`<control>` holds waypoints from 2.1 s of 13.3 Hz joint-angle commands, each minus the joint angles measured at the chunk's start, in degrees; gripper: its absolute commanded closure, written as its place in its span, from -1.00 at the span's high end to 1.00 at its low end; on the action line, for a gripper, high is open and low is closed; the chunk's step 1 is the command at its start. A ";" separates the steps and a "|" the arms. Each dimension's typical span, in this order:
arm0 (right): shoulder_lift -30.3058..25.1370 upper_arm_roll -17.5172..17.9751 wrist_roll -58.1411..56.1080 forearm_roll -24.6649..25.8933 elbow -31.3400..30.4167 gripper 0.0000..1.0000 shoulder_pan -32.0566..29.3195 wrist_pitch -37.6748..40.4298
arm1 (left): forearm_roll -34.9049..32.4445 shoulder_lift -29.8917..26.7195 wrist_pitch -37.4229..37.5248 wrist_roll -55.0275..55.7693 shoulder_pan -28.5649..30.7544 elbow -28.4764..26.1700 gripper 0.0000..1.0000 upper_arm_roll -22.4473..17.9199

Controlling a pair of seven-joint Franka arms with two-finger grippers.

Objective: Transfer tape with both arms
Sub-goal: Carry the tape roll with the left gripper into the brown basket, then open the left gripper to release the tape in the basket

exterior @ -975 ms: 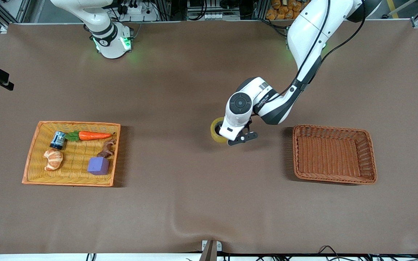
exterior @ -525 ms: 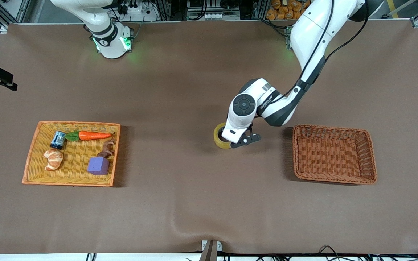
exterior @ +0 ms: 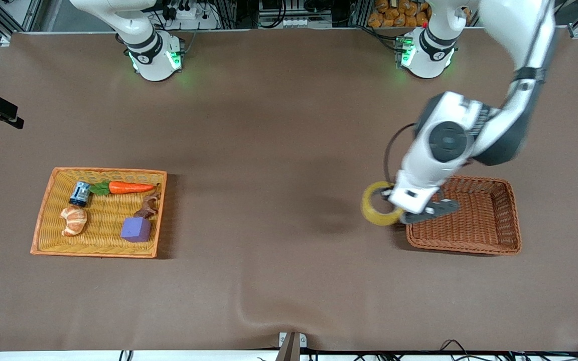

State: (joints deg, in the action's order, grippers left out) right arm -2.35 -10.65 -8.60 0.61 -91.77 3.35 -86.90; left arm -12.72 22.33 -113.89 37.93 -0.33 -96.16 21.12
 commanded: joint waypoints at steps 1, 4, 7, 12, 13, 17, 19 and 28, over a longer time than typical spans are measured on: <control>-0.29 0.54 0.07 -1.40 -0.52 1.00 -0.80 -0.64 | -0.37 -2.02 0.07 -10.03 8.38 -3.94 -1.00 0.86; -0.20 0.54 0.42 -1.40 -0.61 1.00 -0.89 -0.46 | 0.33 -1.23 -3.60 -21.72 17.62 -7.35 -1.00 0.86; -0.29 0.54 0.42 -1.48 -0.52 1.00 -1.85 -0.46 | 0.15 1.31 -15.00 -26.04 23.25 -14.55 -1.00 0.68; -0.29 0.63 0.60 -2.63 -0.61 1.00 -1.59 -0.20 | -0.55 2.99 -24.28 -27.56 25.12 -17.22 0.98 0.68; -0.29 0.63 0.42 -2.63 -0.61 1.00 -1.76 -0.11 | -0.81 2.12 -24.19 -28.34 25.12 -15.56 1.00 0.77; -0.56 0.45 -0.01 -2.63 -0.52 1.00 -1.85 0.06 | -0.72 -5.34 -12.02 -30.11 24.85 -5.29 1.00 4.89; -0.56 0.45 -0.10 -2.63 -0.52 1.00 -2.29 0.15 | -0.29 -8.42 0.79 -30.11 24.85 2.61 1.00 7.96; 0.14 0.54 1.30 -1.58 0.79 1.00 -2.38 0.94 | 8.76 -19.95 25.11 -30.81 25.38 12.32 1.00 10.26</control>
State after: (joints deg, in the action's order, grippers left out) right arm -2.39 -10.93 -7.94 -0.95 -92.06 2.20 -86.77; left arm -6.21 4.50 -90.47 8.46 24.34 -83.44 31.61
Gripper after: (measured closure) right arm 0.000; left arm 0.000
